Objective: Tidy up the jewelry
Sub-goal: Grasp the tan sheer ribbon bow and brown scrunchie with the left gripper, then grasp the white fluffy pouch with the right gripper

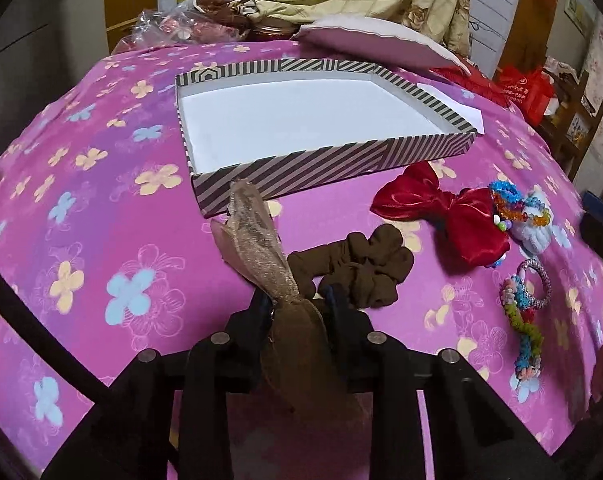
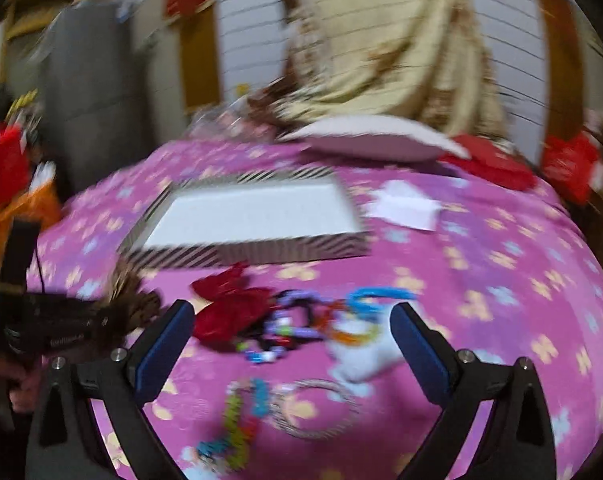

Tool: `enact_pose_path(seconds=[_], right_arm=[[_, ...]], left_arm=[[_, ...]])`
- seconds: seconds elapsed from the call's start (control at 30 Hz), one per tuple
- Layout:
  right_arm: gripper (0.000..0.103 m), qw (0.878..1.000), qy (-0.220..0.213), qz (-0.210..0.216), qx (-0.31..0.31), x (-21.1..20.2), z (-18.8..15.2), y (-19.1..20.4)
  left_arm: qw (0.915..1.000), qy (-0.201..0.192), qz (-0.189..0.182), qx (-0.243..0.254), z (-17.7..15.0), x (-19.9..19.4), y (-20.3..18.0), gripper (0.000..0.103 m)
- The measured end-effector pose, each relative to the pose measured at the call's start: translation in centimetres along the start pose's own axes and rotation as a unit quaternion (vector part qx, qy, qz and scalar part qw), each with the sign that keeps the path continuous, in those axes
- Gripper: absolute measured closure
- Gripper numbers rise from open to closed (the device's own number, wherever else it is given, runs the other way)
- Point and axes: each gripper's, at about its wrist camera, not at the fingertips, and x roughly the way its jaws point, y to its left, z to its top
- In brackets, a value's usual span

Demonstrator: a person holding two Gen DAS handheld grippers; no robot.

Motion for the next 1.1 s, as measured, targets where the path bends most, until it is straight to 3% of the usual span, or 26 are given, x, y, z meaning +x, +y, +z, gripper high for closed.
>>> enact_pose_path(seconds=[0.23,0.33,0.37,0.5,0.57,0.6,0.63,0.73,0.83,1.0,1.1], right_arm=[[0.015,0.999,0.051,0.017,-0.005,6.7,1.1,1.8],[0.028,0.999,0.047,0.025,0.012,6.8,1.4,1.6],[0.029,0.999,0.032,0.025,0.027,5.8,1.7,1.1],[0.028,0.994,-0.036,-0.050,0.094,0.9,1.6,-3.1],[0.028,0.980,-0.036,-0.112,0.158,-0.9,0.4,-7.0],[0.028,0.967,-0.025,-0.144,0.207,-1.5,-0.7,-9.5],[0.027,0.957,-0.010,-0.149,0.250,-1.6,-1.7,-11.4],[0.027,0.944,0.009,-0.111,0.311,-1.2,-3.1,-13.8],[0.027,0.949,0.027,-0.064,0.307,0.2,-3.0,-13.0],[0.033,0.944,0.076,-0.108,0.304,2.9,-3.3,-12.5],[0.034,0.943,0.085,-0.092,0.308,2.9,-3.8,-12.8]], left_arm=[[0.9998,0.000,-0.004,0.018,-0.3,0.4,-0.9,0.078],[0.9995,-0.006,0.010,0.028,-0.5,0.4,-1.4,0.078],[0.9996,-0.008,0.010,0.025,-0.5,0.4,-1.3,0.078],[0.9999,-0.004,0.000,0.011,-0.3,0.4,-1.0,0.078],[1.0000,-0.002,-0.007,0.001,-0.2,0.3,-0.7,0.078],[0.9999,0.000,-0.010,-0.004,-0.1,0.3,-0.6,0.078],[0.9999,0.000,-0.012,-0.006,-0.1,0.3,-0.5,0.078],[0.9999,0.001,-0.011,-0.005,-0.1,0.3,-0.6,0.078],[1.0000,0.000,0.002,0.009,-0.1,0.4,-1.0,0.078],[0.9995,-0.004,0.016,0.028,-0.4,0.5,-1.5,0.078],[0.9997,-0.005,0.011,0.022,-0.4,0.5,-1.3,0.078]])
